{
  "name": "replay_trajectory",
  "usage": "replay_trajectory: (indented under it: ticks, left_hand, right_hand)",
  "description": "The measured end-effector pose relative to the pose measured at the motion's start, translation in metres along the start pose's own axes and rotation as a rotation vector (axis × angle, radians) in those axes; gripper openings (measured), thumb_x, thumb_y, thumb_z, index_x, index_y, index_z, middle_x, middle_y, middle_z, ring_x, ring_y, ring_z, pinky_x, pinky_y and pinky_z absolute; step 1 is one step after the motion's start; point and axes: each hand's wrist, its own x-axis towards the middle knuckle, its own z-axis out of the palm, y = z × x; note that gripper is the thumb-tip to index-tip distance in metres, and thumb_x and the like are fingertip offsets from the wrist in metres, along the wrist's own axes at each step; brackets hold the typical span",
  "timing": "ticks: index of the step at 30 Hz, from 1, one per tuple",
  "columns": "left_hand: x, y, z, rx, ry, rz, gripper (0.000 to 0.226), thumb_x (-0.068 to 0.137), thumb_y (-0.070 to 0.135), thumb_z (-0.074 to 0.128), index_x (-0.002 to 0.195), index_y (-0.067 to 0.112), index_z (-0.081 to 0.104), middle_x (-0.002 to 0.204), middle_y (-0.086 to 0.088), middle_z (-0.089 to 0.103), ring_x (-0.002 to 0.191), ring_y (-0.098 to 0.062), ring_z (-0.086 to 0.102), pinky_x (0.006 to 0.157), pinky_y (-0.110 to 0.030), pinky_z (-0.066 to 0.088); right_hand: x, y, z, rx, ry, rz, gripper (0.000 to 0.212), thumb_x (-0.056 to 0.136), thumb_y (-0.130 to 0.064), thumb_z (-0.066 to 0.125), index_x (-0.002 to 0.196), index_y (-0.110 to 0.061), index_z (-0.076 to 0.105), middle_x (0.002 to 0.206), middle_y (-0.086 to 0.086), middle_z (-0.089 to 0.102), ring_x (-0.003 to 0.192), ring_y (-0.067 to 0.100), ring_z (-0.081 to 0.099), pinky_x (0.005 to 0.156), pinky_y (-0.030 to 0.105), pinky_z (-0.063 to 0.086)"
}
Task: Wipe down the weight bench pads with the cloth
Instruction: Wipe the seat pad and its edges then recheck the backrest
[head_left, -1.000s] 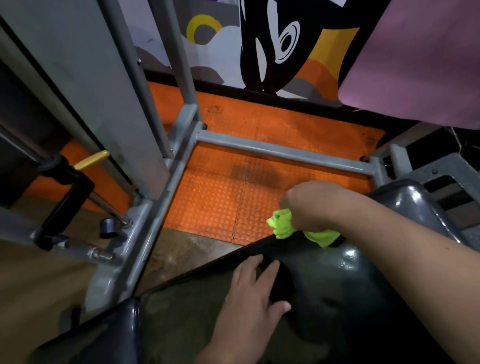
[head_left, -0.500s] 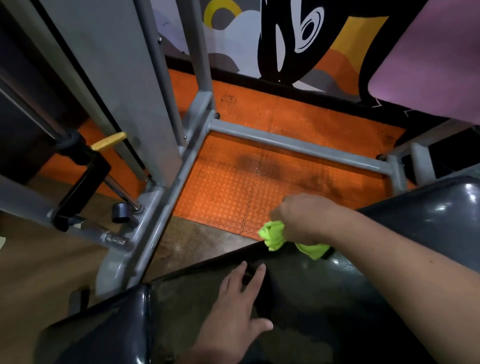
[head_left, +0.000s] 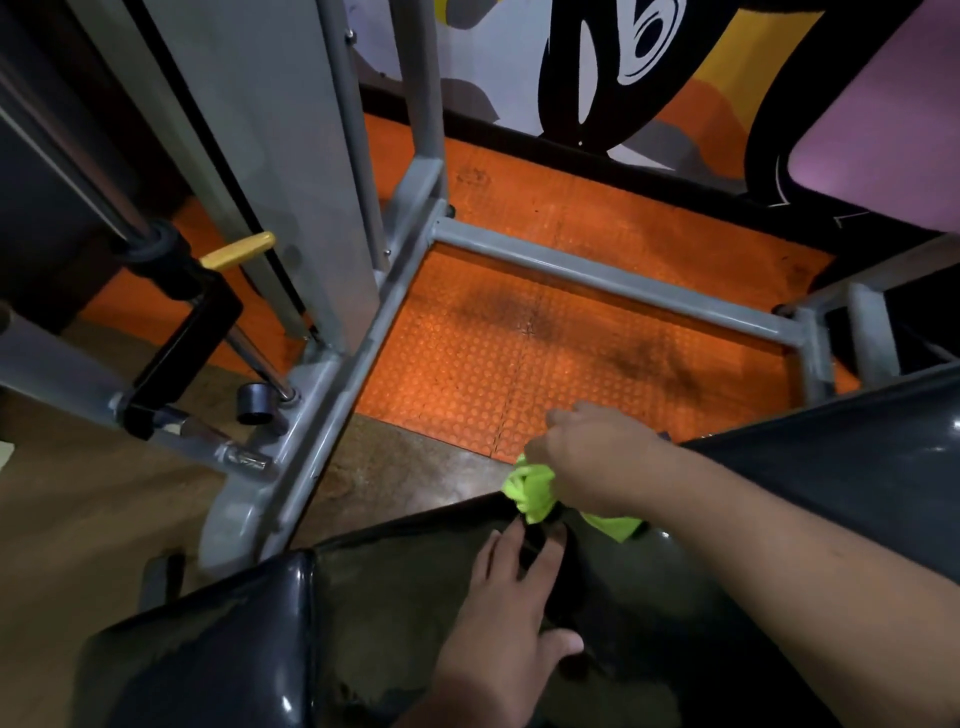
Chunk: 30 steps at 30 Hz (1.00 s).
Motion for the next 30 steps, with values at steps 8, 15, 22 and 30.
replay_trajectory:
  ticks: [8, 15, 22, 30]
  left_hand:
    - [0.0, -0.019, 0.005, -0.019, 0.005, 0.034, 0.087, 0.094, 0.047, 0.061, 0.158, 0.045, 0.002, 0.166, 0.009, -0.012, 0.153, -0.015, -0.011, 0.121, -0.033, 0.019]
    - [-0.005, -0.071, 0.004, -0.059, -0.012, -0.079, 0.091, 0.091, 0.048, 0.066, 0.157, 0.047, 0.004, 0.166, 0.013, -0.015, 0.153, -0.015, -0.011, 0.122, -0.033, 0.018]
    - [-0.001, -0.097, 0.015, -0.059, -0.068, -0.116, 0.104, 0.084, 0.049, 0.072, 0.154, 0.053, -0.004, 0.164, 0.013, -0.022, 0.153, -0.018, -0.014, 0.123, -0.041, 0.02]
    - [-0.008, -0.145, 0.017, -0.142, -0.03, -0.154, 0.109, 0.077, 0.044, 0.078, 0.133, 0.075, -0.01, 0.161, 0.022, -0.023, 0.153, -0.014, -0.014, 0.123, -0.041, 0.022]
  right_hand:
    - [0.017, -0.02, 0.009, -0.008, 0.026, -0.034, 0.04, 0.091, -0.021, 0.051, 0.13, -0.027, 0.056, 0.121, 0.01, 0.054, 0.109, 0.034, 0.05, 0.076, 0.038, 0.04]
    - [0.033, -0.037, 0.012, -0.04, 0.067, -0.02, 0.04, 0.09, -0.021, 0.051, 0.129, -0.028, 0.057, 0.121, 0.009, 0.054, 0.109, 0.033, 0.051, 0.074, 0.038, 0.038]
    - [0.055, -0.052, 0.013, 0.007, 0.021, 0.016, 0.042, 0.091, -0.02, 0.052, 0.132, -0.029, 0.056, 0.123, 0.008, 0.055, 0.111, 0.034, 0.053, 0.08, 0.039, 0.047]
    - [0.084, -0.072, 0.027, -0.008, -0.029, 0.025, 0.04, 0.09, -0.02, 0.056, 0.129, -0.028, 0.058, 0.121, 0.007, 0.055, 0.11, 0.033, 0.053, 0.078, 0.038, 0.048]
